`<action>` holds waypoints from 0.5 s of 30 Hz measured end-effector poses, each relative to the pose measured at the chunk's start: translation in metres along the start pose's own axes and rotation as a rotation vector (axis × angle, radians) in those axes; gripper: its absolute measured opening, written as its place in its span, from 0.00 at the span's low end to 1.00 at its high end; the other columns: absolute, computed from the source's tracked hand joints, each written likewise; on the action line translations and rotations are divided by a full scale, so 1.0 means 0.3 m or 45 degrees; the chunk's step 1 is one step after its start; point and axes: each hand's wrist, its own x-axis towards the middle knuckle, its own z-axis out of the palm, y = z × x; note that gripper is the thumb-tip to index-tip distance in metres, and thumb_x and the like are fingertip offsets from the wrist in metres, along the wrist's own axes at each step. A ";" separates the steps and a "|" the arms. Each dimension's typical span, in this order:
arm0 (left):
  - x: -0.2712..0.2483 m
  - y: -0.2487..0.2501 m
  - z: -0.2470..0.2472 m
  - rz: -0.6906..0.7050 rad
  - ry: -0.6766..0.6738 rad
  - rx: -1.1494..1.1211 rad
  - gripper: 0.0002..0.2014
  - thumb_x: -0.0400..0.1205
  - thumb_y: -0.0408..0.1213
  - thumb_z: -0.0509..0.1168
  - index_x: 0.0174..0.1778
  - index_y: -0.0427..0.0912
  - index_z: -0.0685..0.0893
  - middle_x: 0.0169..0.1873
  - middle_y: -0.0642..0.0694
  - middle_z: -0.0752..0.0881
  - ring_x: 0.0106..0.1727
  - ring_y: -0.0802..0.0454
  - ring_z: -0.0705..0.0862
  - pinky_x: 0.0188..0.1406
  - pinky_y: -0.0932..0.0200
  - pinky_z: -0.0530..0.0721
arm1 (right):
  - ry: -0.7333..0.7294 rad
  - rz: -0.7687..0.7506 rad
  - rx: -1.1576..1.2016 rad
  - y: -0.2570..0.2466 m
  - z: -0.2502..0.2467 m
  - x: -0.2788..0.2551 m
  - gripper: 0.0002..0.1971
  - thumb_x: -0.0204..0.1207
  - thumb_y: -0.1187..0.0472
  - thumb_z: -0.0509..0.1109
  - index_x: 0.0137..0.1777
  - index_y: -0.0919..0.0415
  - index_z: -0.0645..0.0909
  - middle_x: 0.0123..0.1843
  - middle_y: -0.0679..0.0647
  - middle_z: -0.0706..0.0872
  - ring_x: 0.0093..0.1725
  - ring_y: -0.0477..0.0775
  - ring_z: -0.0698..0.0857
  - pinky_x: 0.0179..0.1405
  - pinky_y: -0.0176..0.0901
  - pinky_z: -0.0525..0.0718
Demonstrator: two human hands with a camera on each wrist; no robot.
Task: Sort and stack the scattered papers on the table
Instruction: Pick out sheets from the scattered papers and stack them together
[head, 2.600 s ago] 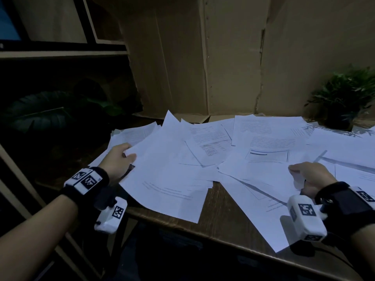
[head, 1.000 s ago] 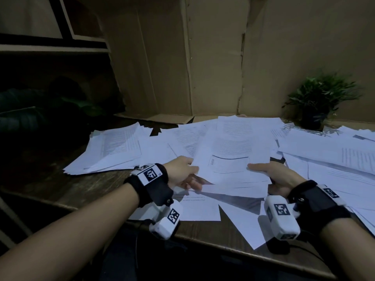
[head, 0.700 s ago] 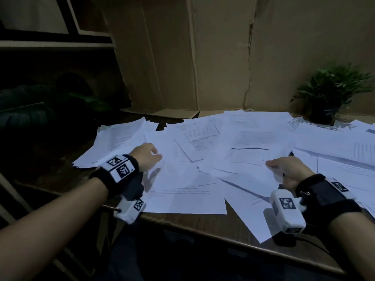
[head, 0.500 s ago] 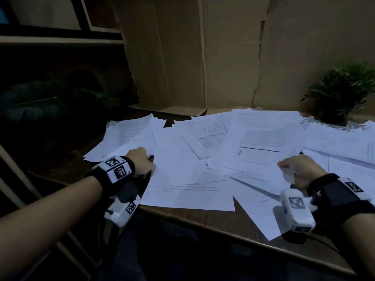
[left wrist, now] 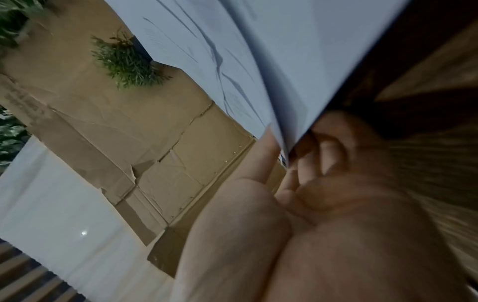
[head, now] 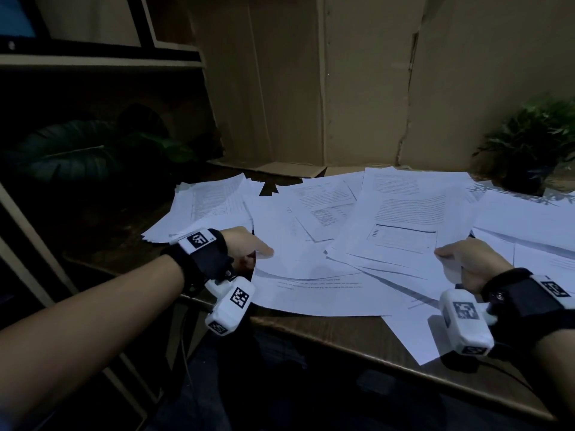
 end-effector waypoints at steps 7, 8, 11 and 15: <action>-0.179 0.077 0.042 0.307 0.067 0.010 0.15 0.84 0.22 0.62 0.66 0.36 0.78 0.50 0.39 0.87 0.45 0.46 0.88 0.44 0.60 0.88 | 0.056 0.040 0.004 0.006 0.002 0.018 0.13 0.81 0.71 0.69 0.62 0.80 0.78 0.64 0.68 0.81 0.61 0.64 0.80 0.61 0.64 0.78; -0.190 0.086 0.032 0.383 0.120 0.073 0.15 0.84 0.23 0.62 0.66 0.37 0.77 0.45 0.41 0.86 0.37 0.52 0.87 0.33 0.66 0.84 | 0.056 0.048 0.021 0.007 0.003 0.022 0.10 0.82 0.72 0.68 0.59 0.77 0.78 0.60 0.66 0.81 0.58 0.62 0.79 0.57 0.61 0.77; -0.212 0.112 -0.028 0.552 0.281 0.088 0.17 0.86 0.24 0.59 0.69 0.42 0.75 0.47 0.36 0.88 0.36 0.48 0.87 0.33 0.61 0.84 | 0.082 0.053 0.095 0.016 0.001 0.030 0.08 0.82 0.72 0.68 0.60 0.71 0.77 0.54 0.62 0.78 0.53 0.60 0.77 0.52 0.55 0.72; -0.222 0.121 -0.125 0.703 0.644 0.113 0.21 0.86 0.27 0.58 0.70 0.54 0.75 0.59 0.41 0.86 0.54 0.41 0.87 0.56 0.46 0.86 | 0.052 0.033 0.133 0.016 0.007 0.028 0.06 0.82 0.75 0.66 0.56 0.69 0.77 0.51 0.60 0.78 0.49 0.59 0.76 0.44 0.51 0.74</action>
